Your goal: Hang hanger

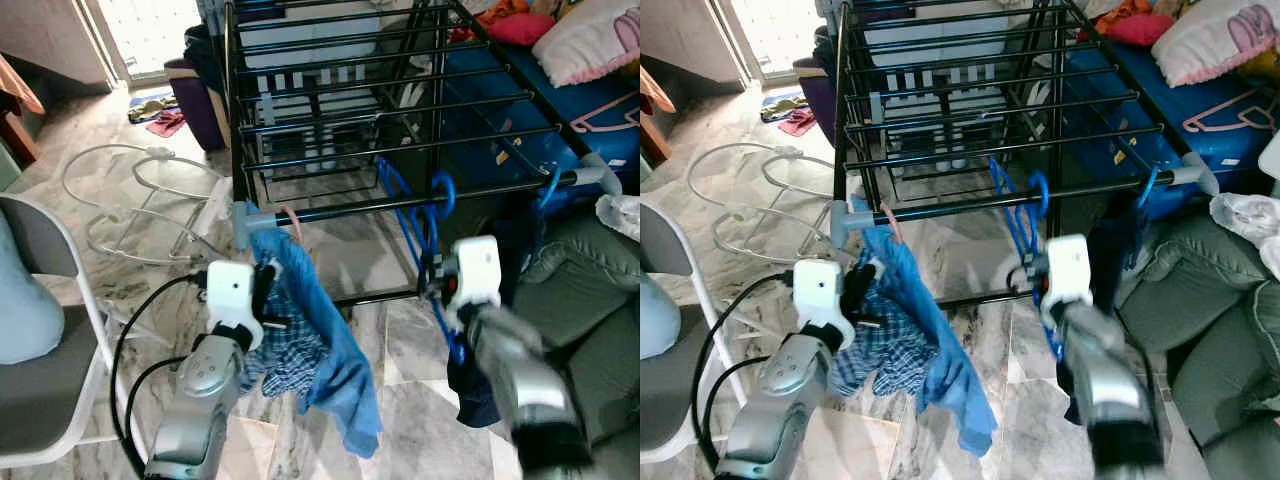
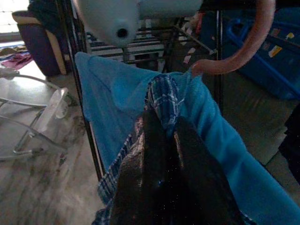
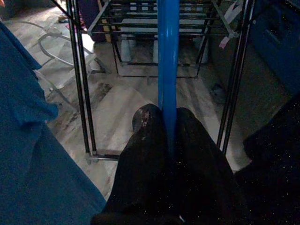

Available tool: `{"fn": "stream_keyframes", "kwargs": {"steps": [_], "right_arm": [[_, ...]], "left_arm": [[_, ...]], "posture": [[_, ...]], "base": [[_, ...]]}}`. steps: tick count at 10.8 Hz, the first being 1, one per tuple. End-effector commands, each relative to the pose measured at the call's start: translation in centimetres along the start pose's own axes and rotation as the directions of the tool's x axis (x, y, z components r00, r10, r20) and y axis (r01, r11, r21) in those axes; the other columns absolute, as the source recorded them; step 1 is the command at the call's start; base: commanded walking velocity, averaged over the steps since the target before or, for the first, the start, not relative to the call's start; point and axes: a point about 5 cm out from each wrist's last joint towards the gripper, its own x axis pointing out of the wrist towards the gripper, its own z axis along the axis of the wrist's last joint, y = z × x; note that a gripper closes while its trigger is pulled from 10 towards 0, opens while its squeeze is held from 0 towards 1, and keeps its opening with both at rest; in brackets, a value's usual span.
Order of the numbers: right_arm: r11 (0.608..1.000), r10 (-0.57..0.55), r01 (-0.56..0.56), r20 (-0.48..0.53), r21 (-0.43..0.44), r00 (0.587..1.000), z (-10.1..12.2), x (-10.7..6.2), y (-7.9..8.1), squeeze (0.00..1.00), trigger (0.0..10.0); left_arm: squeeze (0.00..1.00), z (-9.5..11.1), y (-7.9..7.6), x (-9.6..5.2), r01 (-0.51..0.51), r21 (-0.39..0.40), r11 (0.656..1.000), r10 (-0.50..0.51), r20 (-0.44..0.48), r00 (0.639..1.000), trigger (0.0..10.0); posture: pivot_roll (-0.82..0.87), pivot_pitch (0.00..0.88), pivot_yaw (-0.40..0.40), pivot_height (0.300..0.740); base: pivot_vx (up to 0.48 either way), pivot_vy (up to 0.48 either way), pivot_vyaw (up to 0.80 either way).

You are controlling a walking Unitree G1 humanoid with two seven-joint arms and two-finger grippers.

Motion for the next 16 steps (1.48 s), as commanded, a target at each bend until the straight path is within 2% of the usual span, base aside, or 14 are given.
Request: {"fn": "stream_keyframes", "kwargs": {"steps": [1,4,16], "right_arm": [[1.000,-0.001,0.001,0.027,-0.011,1.000,0.7,-0.3,0.4,0.00,10.0],[1.000,0.009,-0.009,0.003,-0.017,1.000,0.5,-0.8,1.1,0.00,10.0],[0.999,0.032,-0.032,-0.014,-0.034,0.999,0.6,-0.7,1.7,0.00,10.0]], "left_arm": [[0.00,0.3,0.2,-0.2,-0.017,0.023,1.000,0.016,0.015,1.000,10.0],[0.00,-0.1,-0.2,-0.1,0.000,0.044,0.999,0.001,-0.024,1.000,10.0],[0.00,0.1,-0.5,0.3,0.003,0.075,0.997,-0.002,-0.014,1.000,10.0]], "posture": [[-0.17,0.066,0.053,0.740],[-0.17,0.076,0.051,0.740],[-0.18,0.045,0.046,0.740]], "base": [[0.000,0.000,0.00],[-0.215,0.000,0.00],[-0.380,0.000,0.00]]}}
